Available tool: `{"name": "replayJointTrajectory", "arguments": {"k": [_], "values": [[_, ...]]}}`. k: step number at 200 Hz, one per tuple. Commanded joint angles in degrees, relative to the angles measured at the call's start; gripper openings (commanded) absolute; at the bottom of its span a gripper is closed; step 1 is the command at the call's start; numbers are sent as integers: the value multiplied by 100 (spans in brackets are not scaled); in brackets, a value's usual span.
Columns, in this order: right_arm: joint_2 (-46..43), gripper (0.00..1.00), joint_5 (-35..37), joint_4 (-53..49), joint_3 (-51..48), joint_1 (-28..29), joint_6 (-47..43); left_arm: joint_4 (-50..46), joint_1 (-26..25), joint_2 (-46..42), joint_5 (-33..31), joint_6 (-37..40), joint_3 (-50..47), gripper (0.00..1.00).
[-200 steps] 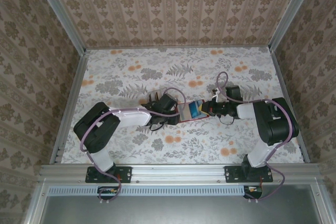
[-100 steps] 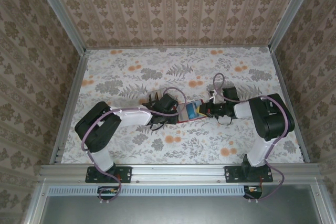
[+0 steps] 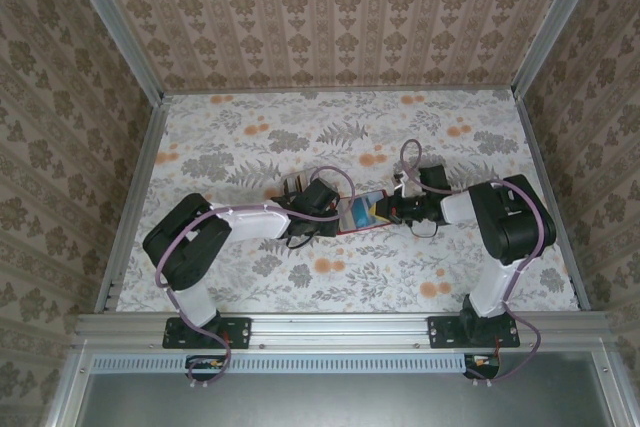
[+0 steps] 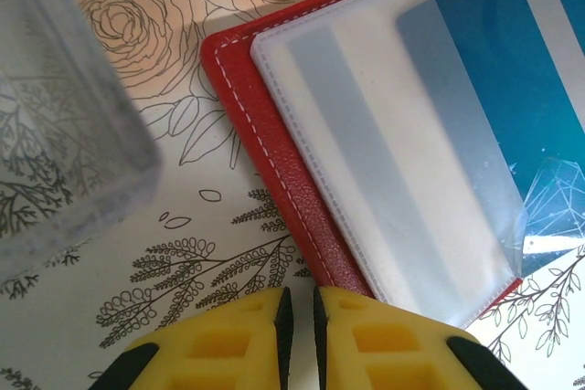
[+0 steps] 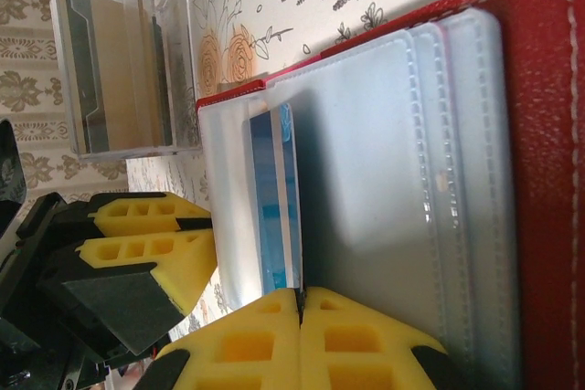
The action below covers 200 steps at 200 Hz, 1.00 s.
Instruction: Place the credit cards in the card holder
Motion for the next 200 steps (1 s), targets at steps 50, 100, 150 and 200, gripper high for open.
{"name": "replayJointTrajectory", "arguments": {"k": [50, 100, 150, 200], "values": [[414, 0, 264, -14, 372, 510, 188, -87, 42, 224, -21, -50, 0, 18], [537, 3, 440, -38, 538, 1020, 369, -100, 85, 217, 44, -40, -17, 15], [283, 15, 706, -502, 631, 1108, 150, -258, 145, 112, 34, 7, -32, 14], [-580, 36, 1627, -1771, 688, 1105, -535, -559, 164, -415, -141, 170, -110, 14]]}}
